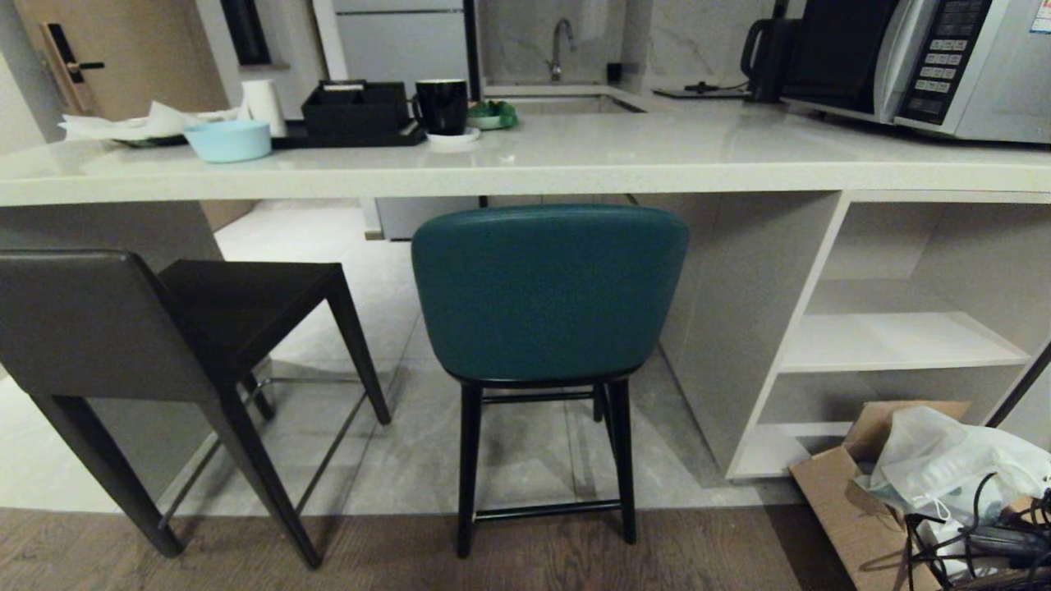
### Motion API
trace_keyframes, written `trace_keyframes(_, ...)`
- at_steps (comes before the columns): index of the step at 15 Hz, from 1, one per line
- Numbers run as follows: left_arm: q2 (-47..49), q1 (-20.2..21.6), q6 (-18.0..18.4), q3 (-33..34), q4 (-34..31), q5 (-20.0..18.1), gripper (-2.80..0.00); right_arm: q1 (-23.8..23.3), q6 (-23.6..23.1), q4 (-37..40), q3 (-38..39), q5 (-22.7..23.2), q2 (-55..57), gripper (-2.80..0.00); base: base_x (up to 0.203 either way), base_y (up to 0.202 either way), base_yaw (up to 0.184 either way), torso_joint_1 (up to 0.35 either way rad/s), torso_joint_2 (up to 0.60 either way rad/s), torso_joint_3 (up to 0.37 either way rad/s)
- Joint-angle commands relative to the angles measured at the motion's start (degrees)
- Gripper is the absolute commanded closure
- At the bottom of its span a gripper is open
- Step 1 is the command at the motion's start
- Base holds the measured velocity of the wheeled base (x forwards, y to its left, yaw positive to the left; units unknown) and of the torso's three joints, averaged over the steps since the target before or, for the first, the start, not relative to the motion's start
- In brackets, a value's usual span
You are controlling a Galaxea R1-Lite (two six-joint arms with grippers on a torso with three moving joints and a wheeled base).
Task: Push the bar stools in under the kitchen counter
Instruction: Pull the blue chair out from under the dining table
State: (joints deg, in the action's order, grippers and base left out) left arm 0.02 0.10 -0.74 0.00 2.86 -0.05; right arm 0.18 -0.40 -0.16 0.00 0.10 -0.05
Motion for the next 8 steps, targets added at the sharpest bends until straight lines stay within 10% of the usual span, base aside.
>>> trace_keyframes(1, -0.1, 0.0, 0.0, 1.1, 0.0, 0.0, 0.00, 0.0, 0.0, 0.0, 0.0, 0.0, 0.0, 0.00, 0.000, 0.000, 0.000, 0.000, 0.00, 0.000)
trace_keyframes(8, -0.1, 0.0, 0.0, 1.1, 0.0, 0.0, 0.00, 0.0, 0.0, 0.0, 0.0, 0.0, 0.0, 0.00, 0.075, 0.000, 0.000, 0.001, 0.00, -0.001)
